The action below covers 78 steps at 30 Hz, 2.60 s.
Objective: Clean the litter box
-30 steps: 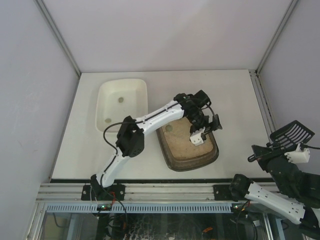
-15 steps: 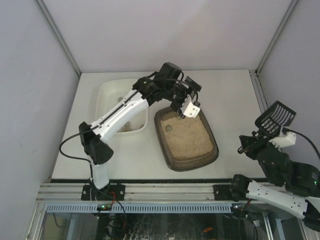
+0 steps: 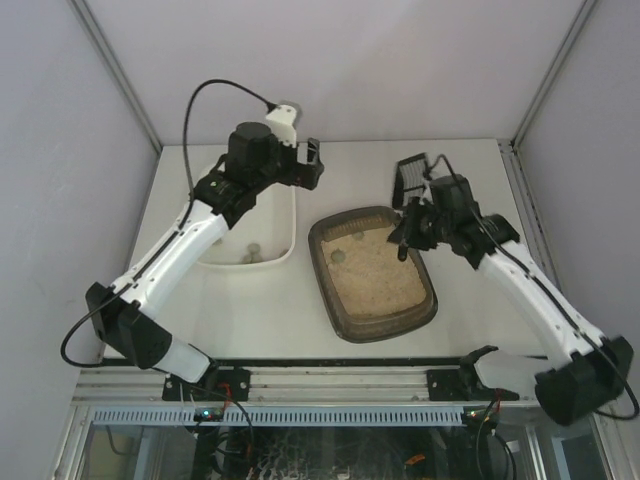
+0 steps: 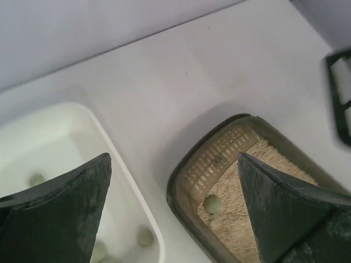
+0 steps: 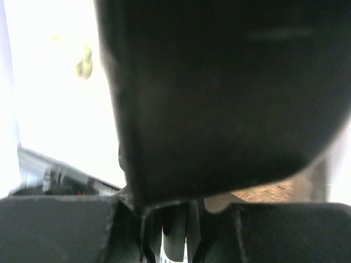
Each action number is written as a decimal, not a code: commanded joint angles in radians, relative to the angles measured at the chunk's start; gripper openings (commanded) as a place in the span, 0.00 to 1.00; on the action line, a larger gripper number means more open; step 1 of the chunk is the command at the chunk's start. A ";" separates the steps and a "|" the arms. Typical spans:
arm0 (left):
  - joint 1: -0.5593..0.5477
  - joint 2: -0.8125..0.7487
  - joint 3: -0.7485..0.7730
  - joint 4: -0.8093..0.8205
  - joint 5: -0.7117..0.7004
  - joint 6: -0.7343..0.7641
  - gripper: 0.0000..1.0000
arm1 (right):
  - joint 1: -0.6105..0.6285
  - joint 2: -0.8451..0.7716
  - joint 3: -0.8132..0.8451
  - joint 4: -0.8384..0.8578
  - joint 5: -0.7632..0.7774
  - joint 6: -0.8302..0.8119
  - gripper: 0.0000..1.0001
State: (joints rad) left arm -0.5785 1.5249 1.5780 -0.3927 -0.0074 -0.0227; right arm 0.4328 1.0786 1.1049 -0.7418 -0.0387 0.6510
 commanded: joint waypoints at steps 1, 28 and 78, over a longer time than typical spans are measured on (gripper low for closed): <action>0.084 -0.135 -0.095 0.062 -0.028 -0.403 1.00 | 0.019 0.169 0.152 -0.010 -0.581 -0.267 0.00; 0.177 -0.108 -0.428 0.375 0.004 -0.817 1.00 | 0.108 0.630 0.275 -0.574 -0.461 -0.207 0.00; 0.190 -0.080 -0.499 0.446 0.098 -0.822 1.00 | 0.128 0.869 0.276 -0.183 -0.805 -0.081 0.00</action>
State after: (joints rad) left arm -0.3958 1.4448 1.1027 0.0143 0.0669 -0.8379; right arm 0.5510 1.9583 1.4254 -1.1076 -0.6868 0.5014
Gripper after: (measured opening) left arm 0.998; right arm 0.147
